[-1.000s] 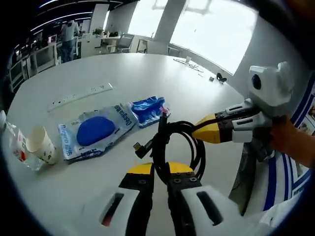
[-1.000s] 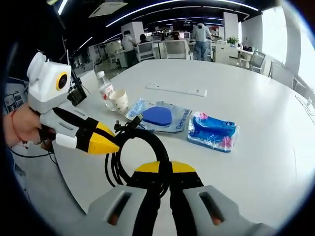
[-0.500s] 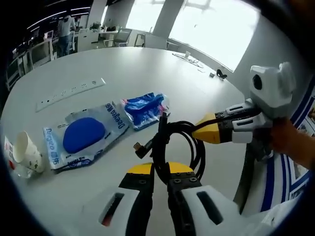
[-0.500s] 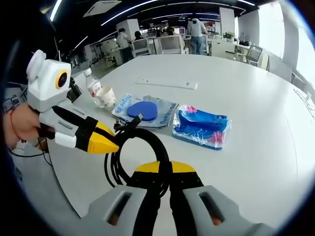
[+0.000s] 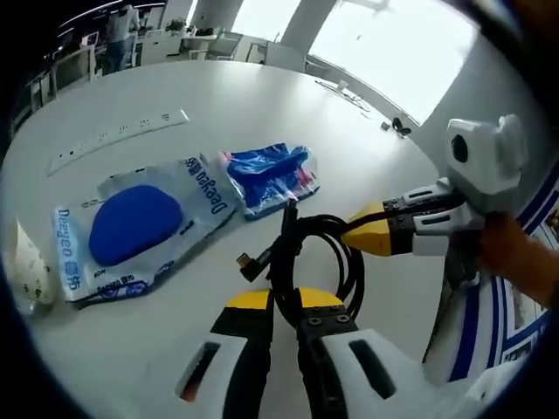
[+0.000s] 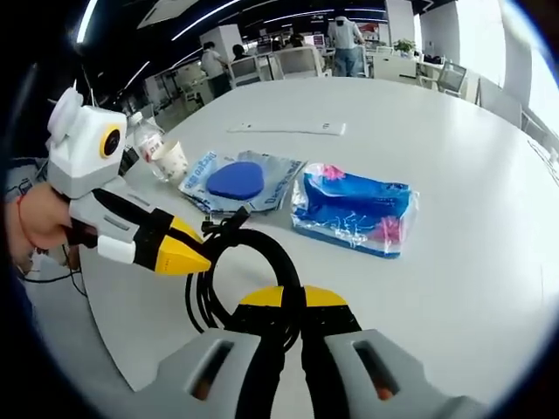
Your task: Arrange the tabletop items into an orderly group along one side of the table until the central work area is clear of visible clutter.
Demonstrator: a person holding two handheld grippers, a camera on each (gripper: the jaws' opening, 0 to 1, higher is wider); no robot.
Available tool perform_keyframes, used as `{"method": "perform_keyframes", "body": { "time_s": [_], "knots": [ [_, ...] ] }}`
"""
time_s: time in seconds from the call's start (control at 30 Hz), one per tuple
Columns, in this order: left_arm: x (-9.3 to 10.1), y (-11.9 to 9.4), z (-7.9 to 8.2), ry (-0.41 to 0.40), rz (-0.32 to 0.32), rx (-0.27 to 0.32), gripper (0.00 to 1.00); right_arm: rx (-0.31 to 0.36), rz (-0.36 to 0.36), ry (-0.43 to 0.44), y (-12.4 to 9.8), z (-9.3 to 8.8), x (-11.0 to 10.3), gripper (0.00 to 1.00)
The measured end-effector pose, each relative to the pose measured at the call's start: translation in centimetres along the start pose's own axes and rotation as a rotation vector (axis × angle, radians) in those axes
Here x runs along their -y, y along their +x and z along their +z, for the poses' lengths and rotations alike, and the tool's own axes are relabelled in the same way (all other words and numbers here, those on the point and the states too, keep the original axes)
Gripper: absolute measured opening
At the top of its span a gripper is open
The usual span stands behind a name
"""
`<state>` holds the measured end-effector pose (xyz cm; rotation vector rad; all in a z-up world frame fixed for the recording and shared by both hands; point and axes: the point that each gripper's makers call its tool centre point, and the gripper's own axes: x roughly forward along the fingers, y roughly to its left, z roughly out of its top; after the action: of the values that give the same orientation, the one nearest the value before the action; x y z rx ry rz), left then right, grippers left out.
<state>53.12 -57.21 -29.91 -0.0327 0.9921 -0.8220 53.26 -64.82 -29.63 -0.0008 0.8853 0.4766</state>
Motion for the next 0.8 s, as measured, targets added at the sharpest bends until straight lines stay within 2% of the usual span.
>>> {"method": "perform_keyframes", "body": {
  "time_s": [0.3, 0.8],
  "knots": [
    [-1.4, 1.8, -0.6, -0.038, -0.009, -0.03, 0.06, -0.025, 0.003, 0.034, 2.0, -0.7, 0.9, 0.02],
    [-2.1, 2.6, -0.9, -0.069, -0.009, -0.035, 0.07, -0.042, 0.003, 0.028, 3.3, -1.3, 1.2, 0.03]
  ]
}}
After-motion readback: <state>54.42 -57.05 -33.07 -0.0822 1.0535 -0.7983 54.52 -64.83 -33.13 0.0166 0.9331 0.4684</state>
